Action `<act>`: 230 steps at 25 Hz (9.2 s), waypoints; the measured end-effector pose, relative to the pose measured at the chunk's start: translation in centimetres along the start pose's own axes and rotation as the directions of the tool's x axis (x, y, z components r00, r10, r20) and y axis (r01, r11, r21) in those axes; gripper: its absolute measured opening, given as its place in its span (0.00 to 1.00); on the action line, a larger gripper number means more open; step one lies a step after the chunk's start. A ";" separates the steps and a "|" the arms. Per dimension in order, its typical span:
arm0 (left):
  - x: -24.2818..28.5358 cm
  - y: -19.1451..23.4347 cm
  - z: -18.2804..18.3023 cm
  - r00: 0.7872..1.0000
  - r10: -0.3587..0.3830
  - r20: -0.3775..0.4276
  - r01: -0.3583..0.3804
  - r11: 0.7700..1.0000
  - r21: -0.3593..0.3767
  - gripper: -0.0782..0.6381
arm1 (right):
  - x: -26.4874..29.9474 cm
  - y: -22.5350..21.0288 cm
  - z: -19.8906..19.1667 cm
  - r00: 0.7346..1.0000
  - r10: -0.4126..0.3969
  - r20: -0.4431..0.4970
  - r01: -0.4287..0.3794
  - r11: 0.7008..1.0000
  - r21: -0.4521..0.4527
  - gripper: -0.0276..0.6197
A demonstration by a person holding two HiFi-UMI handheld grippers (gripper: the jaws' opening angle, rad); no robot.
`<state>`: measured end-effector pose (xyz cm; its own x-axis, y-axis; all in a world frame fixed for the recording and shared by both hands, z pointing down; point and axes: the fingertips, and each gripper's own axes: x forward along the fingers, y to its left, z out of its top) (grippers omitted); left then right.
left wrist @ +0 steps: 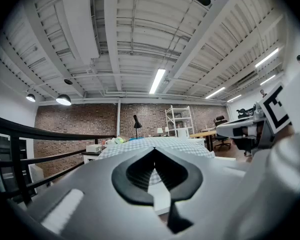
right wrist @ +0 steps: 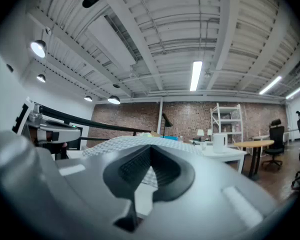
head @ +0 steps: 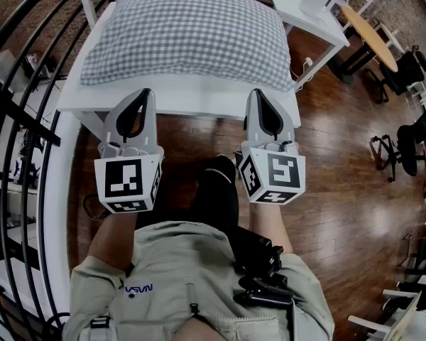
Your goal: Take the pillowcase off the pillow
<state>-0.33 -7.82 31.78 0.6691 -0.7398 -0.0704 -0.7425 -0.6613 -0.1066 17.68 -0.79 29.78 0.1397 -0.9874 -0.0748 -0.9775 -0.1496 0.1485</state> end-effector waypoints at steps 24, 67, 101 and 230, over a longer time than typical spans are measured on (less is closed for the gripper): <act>3.8 5.1 1.0 0.998 0.059 0.002 -0.059 0.998 0.033 0.12 | 6.4 1.4 1.4 0.998 0.061 0.008 -0.061 0.997 -0.041 0.05; 16.4 27.2 -15.7 0.918 -0.202 -0.342 0.103 0.952 -0.289 0.28 | 28.4 23.2 -4.2 0.917 0.278 -0.287 -0.349 0.907 -0.236 0.06; 14.6 25.6 -12.2 0.940 -0.304 -0.157 0.166 0.807 -0.567 0.28 | 23.8 25.3 -8.0 0.866 0.323 -0.382 -0.461 0.812 -0.358 0.06; 9.7 27.2 -0.8 0.971 -0.127 -0.205 0.104 0.987 -0.123 0.36 | 16.8 15.9 -0.9 0.794 0.484 -0.368 -0.585 0.774 -0.242 0.18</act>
<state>-14.07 -33.03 28.95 0.7373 -0.6591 0.1482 -0.6675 -0.7445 0.0092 4.65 -19.81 31.79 -0.3044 -0.8753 0.3757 -0.8003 0.4489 0.3975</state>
